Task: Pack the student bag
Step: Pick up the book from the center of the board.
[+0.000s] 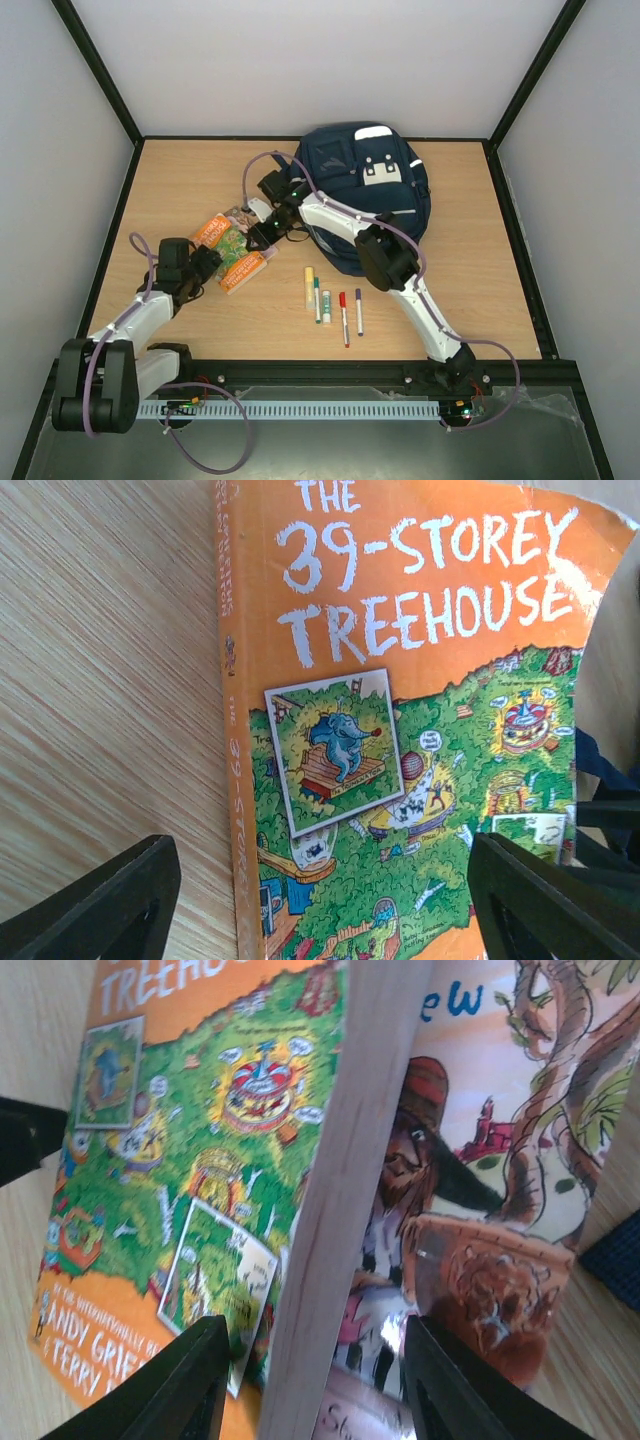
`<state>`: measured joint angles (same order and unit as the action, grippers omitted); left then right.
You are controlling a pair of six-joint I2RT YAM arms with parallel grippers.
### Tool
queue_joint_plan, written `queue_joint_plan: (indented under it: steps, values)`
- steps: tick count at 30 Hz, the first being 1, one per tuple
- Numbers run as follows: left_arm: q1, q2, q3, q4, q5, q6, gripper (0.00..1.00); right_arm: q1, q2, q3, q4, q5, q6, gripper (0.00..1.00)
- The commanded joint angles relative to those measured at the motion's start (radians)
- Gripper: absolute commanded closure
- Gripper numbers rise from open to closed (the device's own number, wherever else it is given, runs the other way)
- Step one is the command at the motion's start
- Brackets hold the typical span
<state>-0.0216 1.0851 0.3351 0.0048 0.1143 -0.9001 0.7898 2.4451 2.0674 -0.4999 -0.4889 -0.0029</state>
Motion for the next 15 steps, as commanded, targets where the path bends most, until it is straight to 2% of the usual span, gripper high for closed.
queue_joint_plan:
  steps: [1, 5, 8, 15]
  values:
    - [0.03, -0.008, -0.025, 0.074, 0.075, -0.018, 0.18, 0.006, 0.061, 0.077, -0.058, -0.017, 0.042, 0.54]
    - [0.047, 0.012, -0.043, 0.082, 0.097, -0.021, 0.18, 0.005, 0.092, 0.078, -0.063, -0.024, 0.059, 0.61]
    - [0.055, 0.023, -0.063, 0.093, 0.101, -0.028, 0.17, 0.005, 0.12, 0.077, -0.074, 0.026, 0.081, 0.7]
    - [0.066, 0.091, -0.116, 0.201, 0.137, -0.063, 0.17, 0.004, 0.172, 0.032, -0.091, 0.069, 0.102, 0.86]
